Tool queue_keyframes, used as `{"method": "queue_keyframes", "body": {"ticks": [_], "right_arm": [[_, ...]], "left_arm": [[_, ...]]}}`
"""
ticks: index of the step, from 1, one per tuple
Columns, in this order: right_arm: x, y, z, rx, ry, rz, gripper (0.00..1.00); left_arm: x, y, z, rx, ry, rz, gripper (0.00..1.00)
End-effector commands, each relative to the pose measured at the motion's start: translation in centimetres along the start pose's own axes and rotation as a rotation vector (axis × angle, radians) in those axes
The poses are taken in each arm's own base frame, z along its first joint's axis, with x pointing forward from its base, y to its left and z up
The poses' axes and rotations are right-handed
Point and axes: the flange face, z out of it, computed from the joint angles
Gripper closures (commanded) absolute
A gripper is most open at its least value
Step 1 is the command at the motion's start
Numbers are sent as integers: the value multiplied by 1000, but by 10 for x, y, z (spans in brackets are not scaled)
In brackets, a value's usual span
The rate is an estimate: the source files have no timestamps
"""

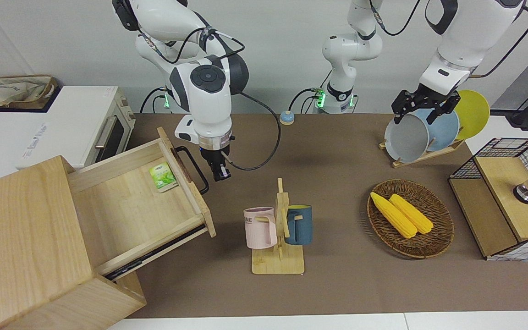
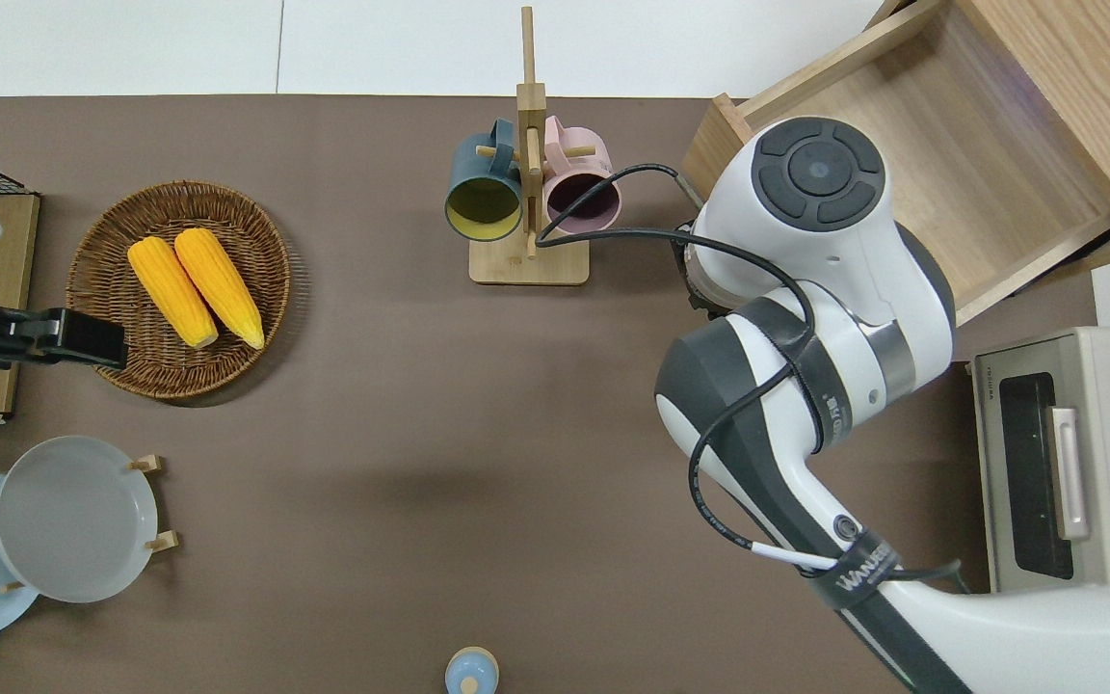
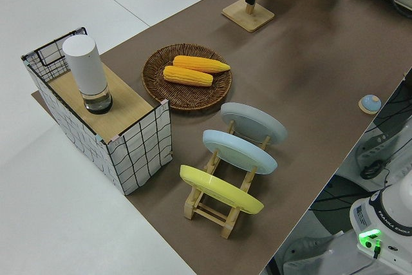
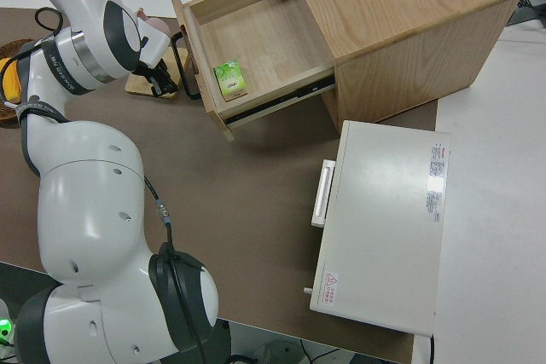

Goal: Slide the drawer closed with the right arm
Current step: 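Continue pushing the drawer inward with the right arm until shut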

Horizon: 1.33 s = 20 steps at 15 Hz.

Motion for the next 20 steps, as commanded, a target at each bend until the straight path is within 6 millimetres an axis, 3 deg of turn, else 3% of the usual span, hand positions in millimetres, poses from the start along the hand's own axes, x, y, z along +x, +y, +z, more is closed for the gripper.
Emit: {"method": "queue_keyframes", "body": {"ticks": [1, 6, 20], "right_arm": [[21, -2, 6, 13, 33, 21, 1000], [51, 0, 3, 23, 29, 26, 1000], [162, 23, -2, 35, 23, -59, 1000]], "left_arm": [[1, -1, -4, 16, -5, 11, 7], [1, -1, -3, 16, -7, 11, 7], [1, -1, -4, 16, -5, 11, 7]]}}
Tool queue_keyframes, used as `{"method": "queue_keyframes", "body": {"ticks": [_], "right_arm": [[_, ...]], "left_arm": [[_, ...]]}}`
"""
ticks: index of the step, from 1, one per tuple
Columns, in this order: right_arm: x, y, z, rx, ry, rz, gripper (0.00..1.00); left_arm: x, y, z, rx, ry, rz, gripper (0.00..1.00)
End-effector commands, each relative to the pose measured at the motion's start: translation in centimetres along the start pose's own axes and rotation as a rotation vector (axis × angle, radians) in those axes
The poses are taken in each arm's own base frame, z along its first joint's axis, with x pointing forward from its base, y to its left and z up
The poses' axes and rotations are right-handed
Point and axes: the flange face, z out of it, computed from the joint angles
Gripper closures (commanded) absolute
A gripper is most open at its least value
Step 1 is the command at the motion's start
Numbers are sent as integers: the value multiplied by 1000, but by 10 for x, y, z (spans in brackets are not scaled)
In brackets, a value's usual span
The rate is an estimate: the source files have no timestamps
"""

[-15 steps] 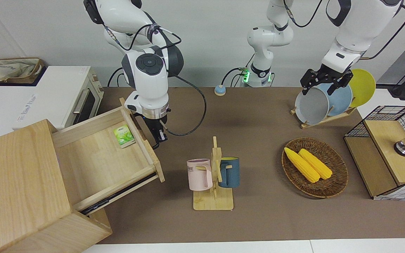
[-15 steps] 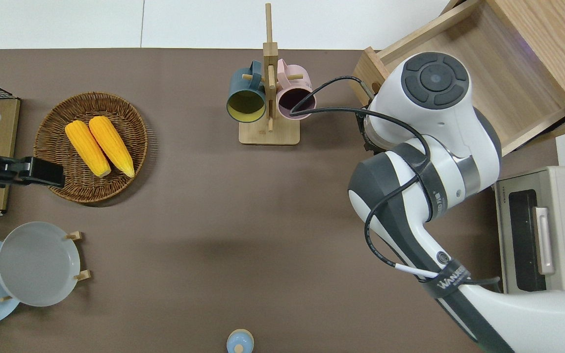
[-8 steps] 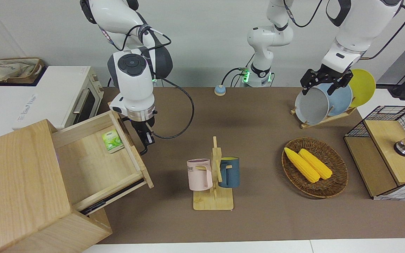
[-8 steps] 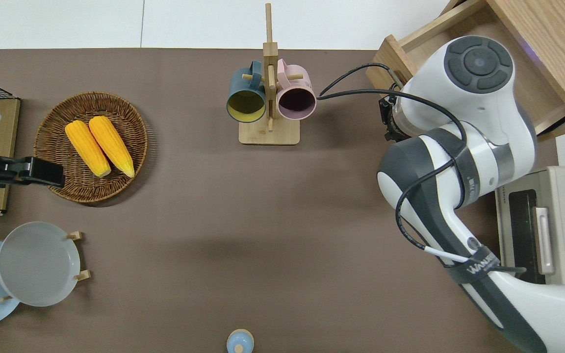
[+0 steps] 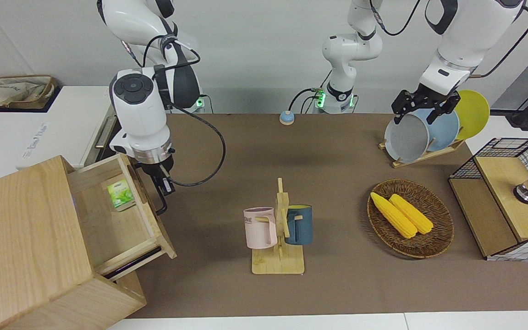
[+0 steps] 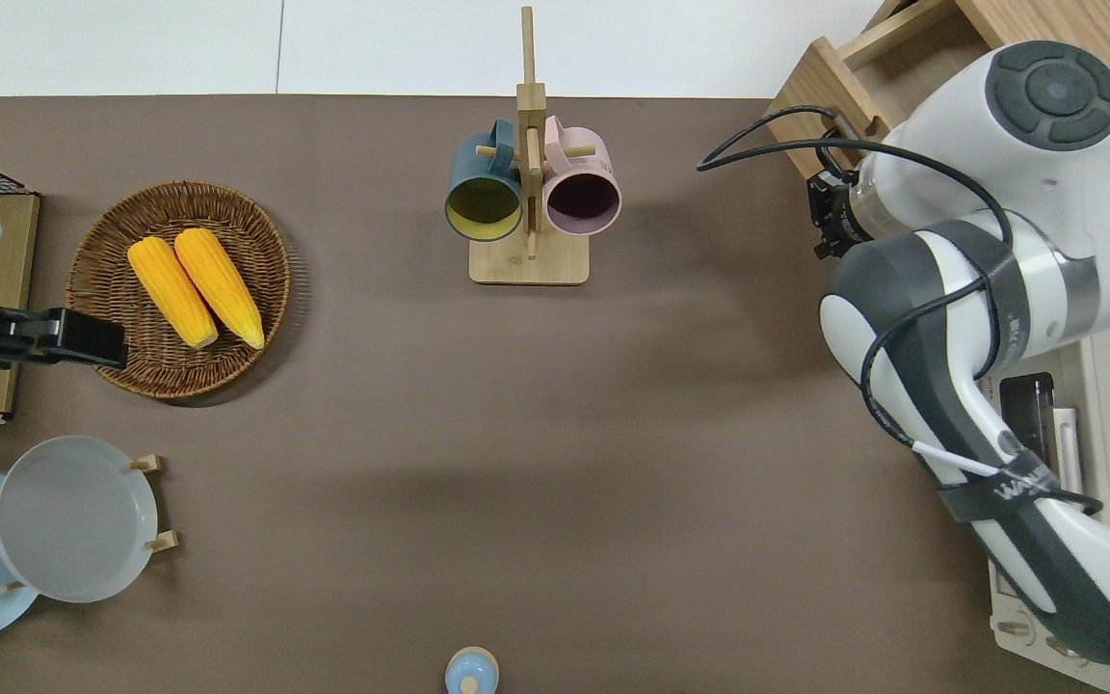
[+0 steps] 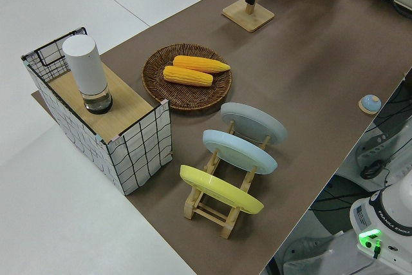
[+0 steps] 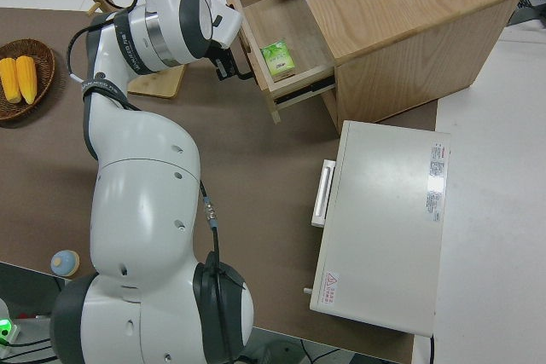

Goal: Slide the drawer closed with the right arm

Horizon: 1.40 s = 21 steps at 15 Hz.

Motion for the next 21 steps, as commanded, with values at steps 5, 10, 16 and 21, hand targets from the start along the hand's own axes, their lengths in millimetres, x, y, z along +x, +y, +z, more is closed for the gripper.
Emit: {"method": "queue_keyframes", "body": {"ticks": [5, 10, 16, 21], "right_arm": [[65, 5, 1, 39, -3, -50, 1000], [94, 14, 5, 50, 1, -62, 1000], [131, 30, 9, 64, 8, -70, 1000], [141, 33, 13, 73, 10, -67, 1000]], "left_arm": [[1, -1, -3, 16, -7, 11, 7], [1, -1, -4, 16, -5, 11, 7], [1, -1, -4, 16, -5, 11, 7], [1, -1, -3, 16, -7, 11, 7]]}}
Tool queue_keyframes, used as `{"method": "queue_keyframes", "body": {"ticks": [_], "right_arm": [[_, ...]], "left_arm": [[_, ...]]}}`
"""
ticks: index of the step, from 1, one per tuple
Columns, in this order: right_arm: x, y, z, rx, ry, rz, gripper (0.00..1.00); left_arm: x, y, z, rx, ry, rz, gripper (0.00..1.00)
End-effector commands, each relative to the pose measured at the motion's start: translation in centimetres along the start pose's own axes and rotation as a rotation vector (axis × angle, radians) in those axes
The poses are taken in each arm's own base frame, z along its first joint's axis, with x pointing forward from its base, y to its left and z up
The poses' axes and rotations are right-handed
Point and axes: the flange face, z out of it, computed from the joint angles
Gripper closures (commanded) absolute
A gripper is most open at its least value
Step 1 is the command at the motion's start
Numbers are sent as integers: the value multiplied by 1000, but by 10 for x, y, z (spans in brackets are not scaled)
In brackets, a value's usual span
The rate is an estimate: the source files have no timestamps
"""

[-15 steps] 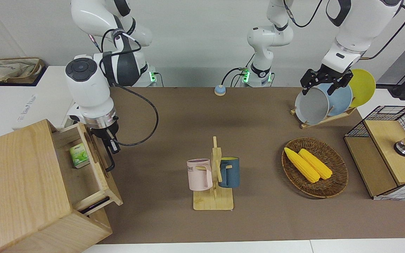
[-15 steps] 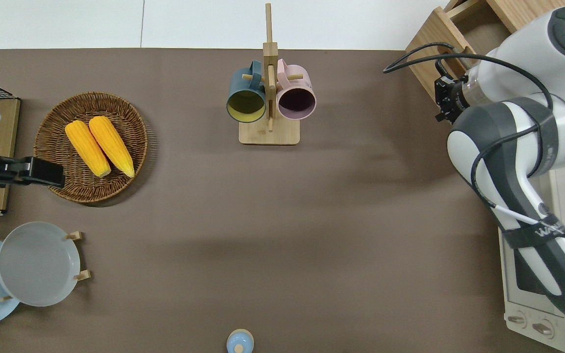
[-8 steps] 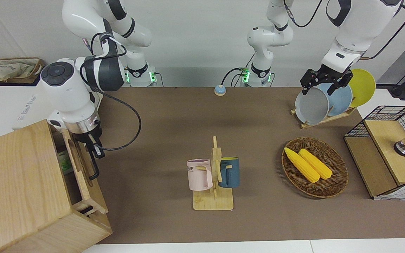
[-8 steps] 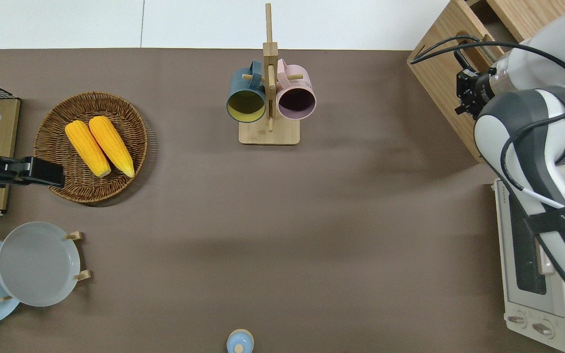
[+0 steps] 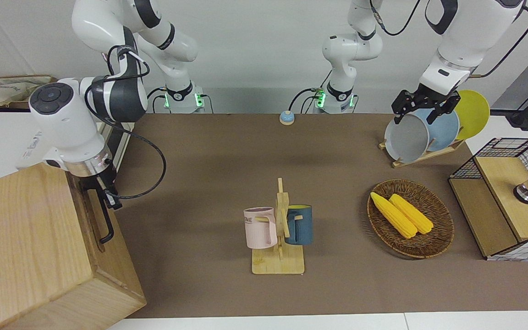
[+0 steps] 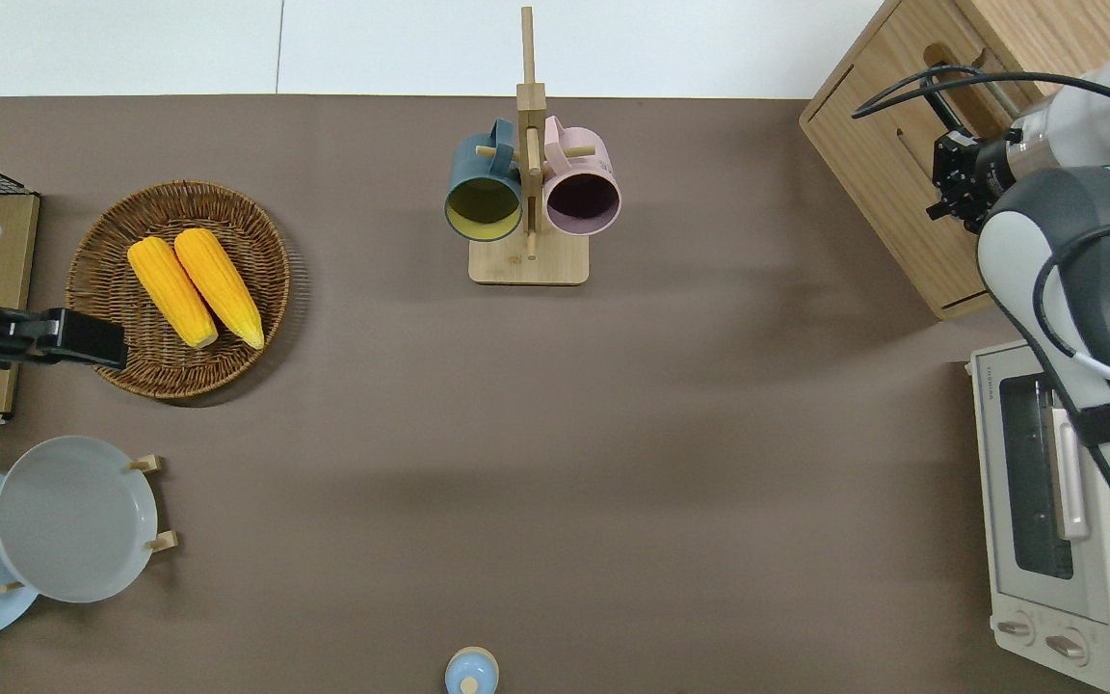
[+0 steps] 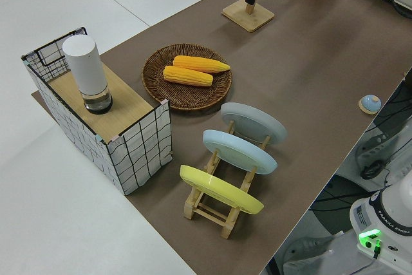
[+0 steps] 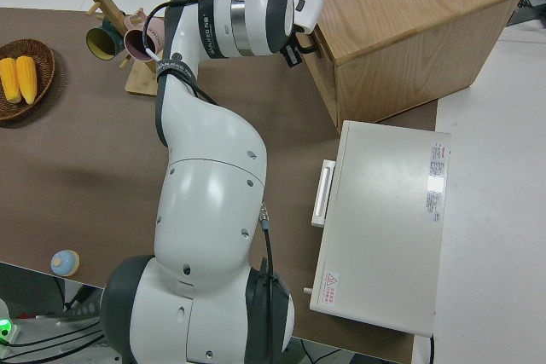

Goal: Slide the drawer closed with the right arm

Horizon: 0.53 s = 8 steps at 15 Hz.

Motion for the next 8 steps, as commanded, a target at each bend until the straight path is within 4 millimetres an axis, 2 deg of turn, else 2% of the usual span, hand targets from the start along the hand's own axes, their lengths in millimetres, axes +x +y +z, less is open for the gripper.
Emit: {"method": "queue_keyframes", "body": {"ticks": [1, 5, 8], "right_arm": [[19, 3, 3, 25, 17, -19, 1000], [9, -3, 4, 23, 16, -31, 1000], [-20, -19, 3, 19, 5, -71, 1000]], "left_arm": [[1, -1, -4, 16, -5, 11, 7], [1, -1, -3, 16, -7, 11, 7], [1, -1, -3, 16, -7, 11, 7]]}}
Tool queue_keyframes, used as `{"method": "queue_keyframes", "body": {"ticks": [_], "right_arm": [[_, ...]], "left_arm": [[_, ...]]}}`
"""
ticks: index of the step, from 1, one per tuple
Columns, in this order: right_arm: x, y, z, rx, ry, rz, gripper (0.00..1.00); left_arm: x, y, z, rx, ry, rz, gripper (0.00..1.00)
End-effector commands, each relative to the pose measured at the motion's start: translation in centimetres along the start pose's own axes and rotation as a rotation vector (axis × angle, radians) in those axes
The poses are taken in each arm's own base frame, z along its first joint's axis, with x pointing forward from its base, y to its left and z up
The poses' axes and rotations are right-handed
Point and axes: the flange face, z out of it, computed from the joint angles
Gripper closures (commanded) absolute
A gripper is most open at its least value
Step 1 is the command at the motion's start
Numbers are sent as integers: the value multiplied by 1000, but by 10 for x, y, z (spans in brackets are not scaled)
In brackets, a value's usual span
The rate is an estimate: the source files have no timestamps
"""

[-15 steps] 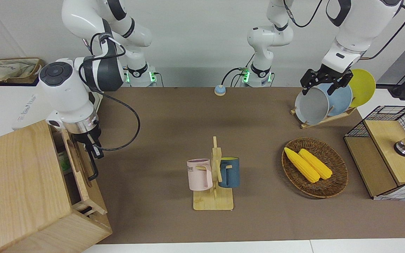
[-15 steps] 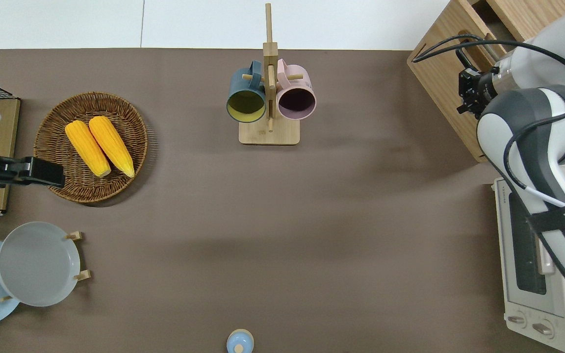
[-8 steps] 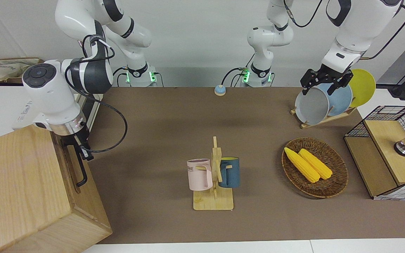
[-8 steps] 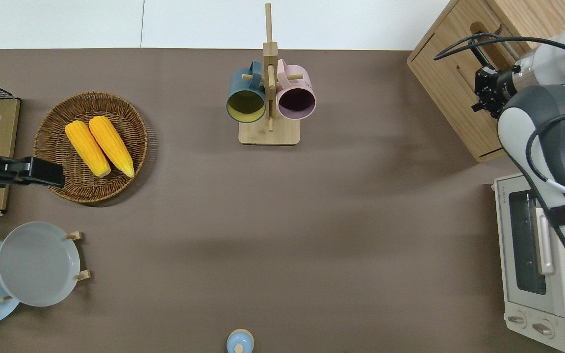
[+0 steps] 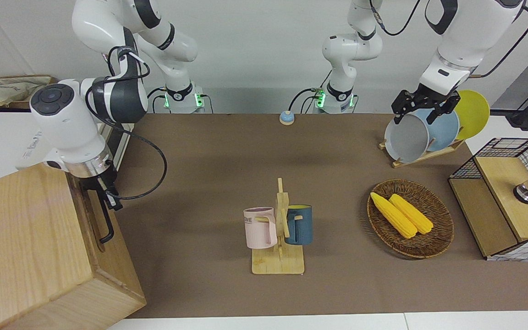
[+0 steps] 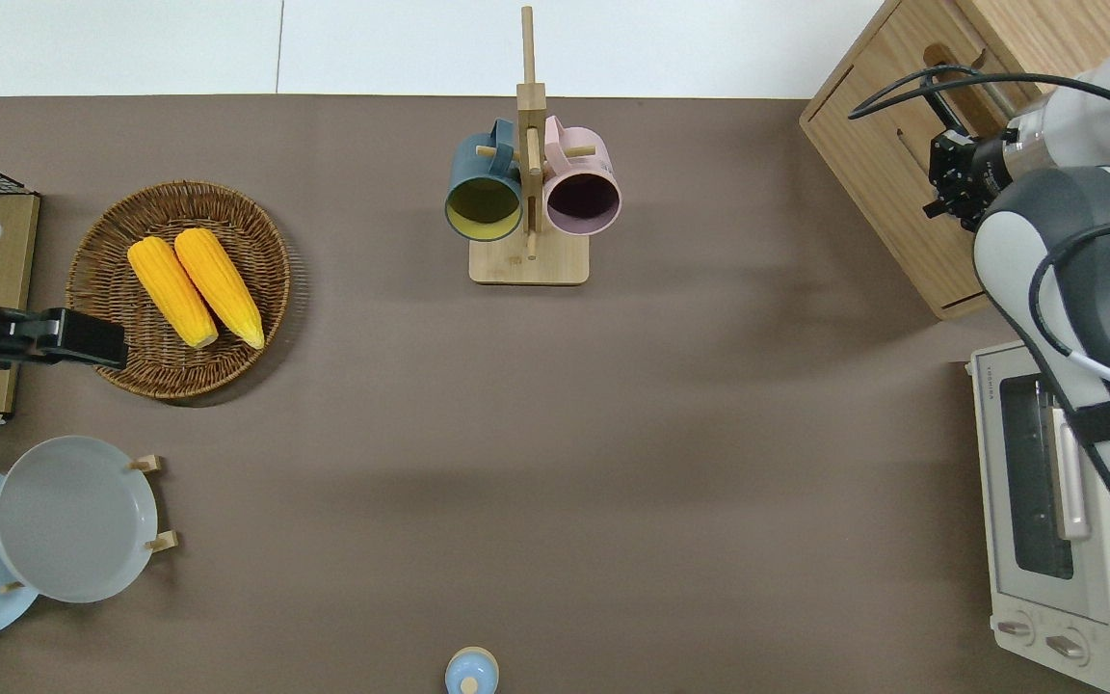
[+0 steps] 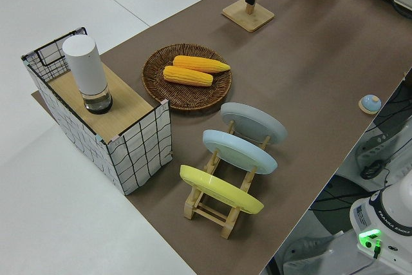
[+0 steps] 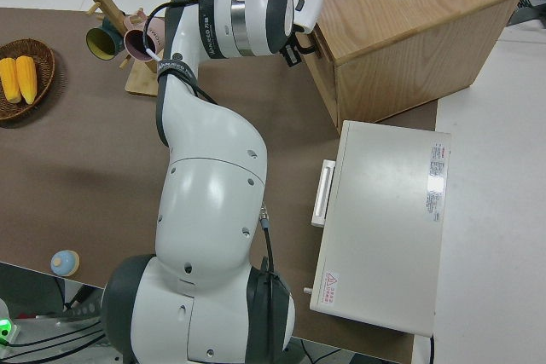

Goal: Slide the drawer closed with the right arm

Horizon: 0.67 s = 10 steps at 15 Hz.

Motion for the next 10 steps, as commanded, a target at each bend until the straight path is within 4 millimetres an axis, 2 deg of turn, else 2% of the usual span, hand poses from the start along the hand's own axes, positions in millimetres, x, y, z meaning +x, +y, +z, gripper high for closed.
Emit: {"method": "queue_keyframes", "body": {"ticks": [1, 6, 8, 10], "right_arm": [[-26, -20, -5, 15, 6, -74, 1000], [-109, -36, -48, -35, -9, -264, 1000], [-138, -33, -68, -30, -23, -337, 1000], [-158, -21, -86, -15, -53, -402, 1000]], "left_arm": [[1, -1, -4, 16, -5, 11, 7], [1, -1, -3, 16, -7, 11, 7], [1, -1, -4, 16, -5, 11, 7], [1, -1, -4, 16, -5, 11, 7]]}}
